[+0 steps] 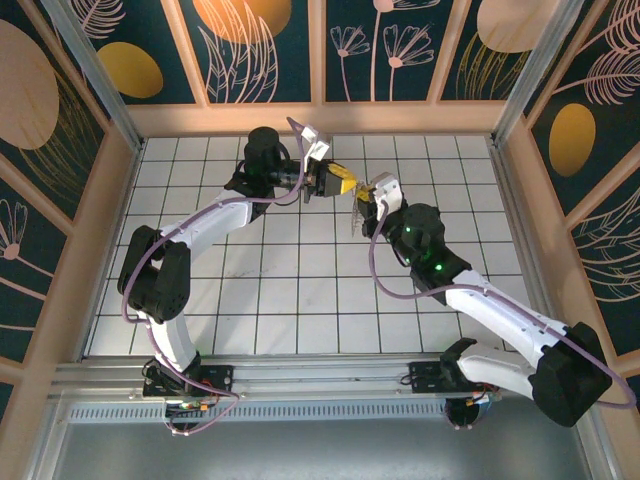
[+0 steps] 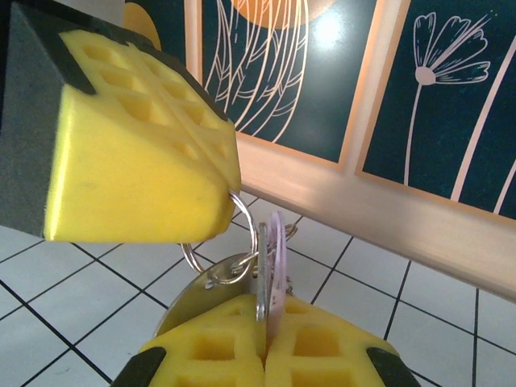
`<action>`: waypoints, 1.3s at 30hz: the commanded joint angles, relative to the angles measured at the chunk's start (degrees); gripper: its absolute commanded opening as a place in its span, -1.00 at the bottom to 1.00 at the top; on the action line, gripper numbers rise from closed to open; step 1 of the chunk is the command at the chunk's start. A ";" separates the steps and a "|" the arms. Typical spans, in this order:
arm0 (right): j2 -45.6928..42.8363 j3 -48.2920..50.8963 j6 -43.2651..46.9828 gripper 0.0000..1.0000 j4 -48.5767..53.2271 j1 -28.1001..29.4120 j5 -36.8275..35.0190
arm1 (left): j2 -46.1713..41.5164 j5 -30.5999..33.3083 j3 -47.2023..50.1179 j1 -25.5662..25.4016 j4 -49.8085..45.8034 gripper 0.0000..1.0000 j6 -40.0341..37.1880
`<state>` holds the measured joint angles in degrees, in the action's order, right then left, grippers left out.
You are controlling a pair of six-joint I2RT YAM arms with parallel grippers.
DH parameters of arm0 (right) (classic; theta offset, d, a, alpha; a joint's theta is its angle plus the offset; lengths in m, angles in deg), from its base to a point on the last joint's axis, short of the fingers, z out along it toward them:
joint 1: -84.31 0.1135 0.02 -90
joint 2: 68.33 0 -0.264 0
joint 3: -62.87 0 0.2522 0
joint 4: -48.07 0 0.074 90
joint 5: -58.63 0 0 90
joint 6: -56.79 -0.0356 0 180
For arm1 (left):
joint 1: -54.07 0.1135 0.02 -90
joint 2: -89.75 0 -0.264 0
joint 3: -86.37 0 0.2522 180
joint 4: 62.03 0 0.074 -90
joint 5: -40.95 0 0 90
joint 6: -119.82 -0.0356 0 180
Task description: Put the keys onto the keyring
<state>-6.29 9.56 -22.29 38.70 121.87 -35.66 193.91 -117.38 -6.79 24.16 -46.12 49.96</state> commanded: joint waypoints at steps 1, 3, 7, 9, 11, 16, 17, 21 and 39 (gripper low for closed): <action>-0.18 -1.46 1.89 -1.00 0.02 0.67 -1.94 | -1.24 0.31 0.47 -0.06 0.42 -1.00 -1.25; -0.62 -1.02 1.96 -1.00 0.19 0.44 -2.97 | -1.34 0.40 0.60 -0.06 0.41 -1.00 -1.35; -1.70 -0.44 1.58 -1.00 0.21 0.12 -4.04 | -1.45 0.41 0.65 -0.06 0.45 -1.00 -1.37; -2.48 -0.22 1.39 -1.00 0.03 -0.03 -4.49 | -1.54 0.47 0.73 -0.06 0.48 -1.00 -1.41; -3.11 -0.09 1.06 -1.00 -0.06 -0.23 -4.54 | -1.61 0.55 0.91 -0.06 0.61 -1.00 -1.45; -3.26 -0.69 0.61 -1.00 0.44 -0.34 -3.52 | -1.90 0.53 1.04 -0.06 0.75 -1.00 -1.38; -3.03 -0.99 0.47 -1.00 0.63 -0.30 -2.91 | -1.98 0.48 1.08 -0.06 0.81 -1.00 -1.33; -1.49 -2.08 0.16 -1.00 0.64 0.44 -1.82 | -2.17 0.51 1.17 -0.02 1.30 -1.00 -0.97; -0.97 -1.08 1.04 -1.00 -0.33 1.76 -4.48 | -1.92 0.66 1.01 -0.06 2.52 -1.00 0.43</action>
<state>-5.08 8.31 -21.59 39.79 123.42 -39.36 193.76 -116.64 -5.83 24.16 -46.01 49.65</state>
